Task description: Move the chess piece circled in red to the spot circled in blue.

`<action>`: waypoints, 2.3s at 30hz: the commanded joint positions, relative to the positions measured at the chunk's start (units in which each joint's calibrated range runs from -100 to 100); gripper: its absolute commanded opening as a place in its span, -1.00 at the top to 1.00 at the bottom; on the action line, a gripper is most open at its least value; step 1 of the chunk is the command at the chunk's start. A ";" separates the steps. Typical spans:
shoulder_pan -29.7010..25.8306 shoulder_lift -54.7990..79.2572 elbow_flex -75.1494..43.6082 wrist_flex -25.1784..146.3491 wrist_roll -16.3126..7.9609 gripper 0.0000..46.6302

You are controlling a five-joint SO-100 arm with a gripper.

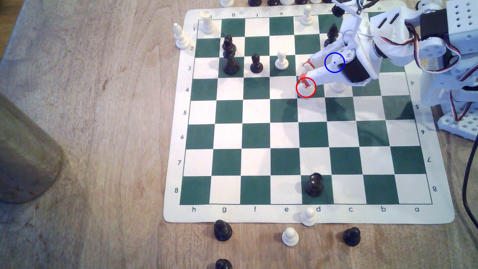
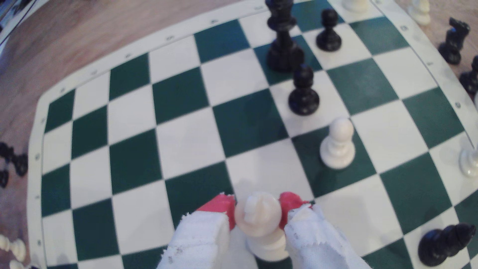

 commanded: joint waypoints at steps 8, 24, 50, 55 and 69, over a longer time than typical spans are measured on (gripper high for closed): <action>-0.12 -3.35 -1.73 0.03 0.00 0.84; 8.87 -14.30 -12.80 18.05 1.27 0.88; 15.44 -18.55 -13.16 32.06 2.64 0.90; 15.44 -14.98 -12.25 27.88 2.54 0.90; 14.27 -10.06 -9.17 23.21 2.44 0.90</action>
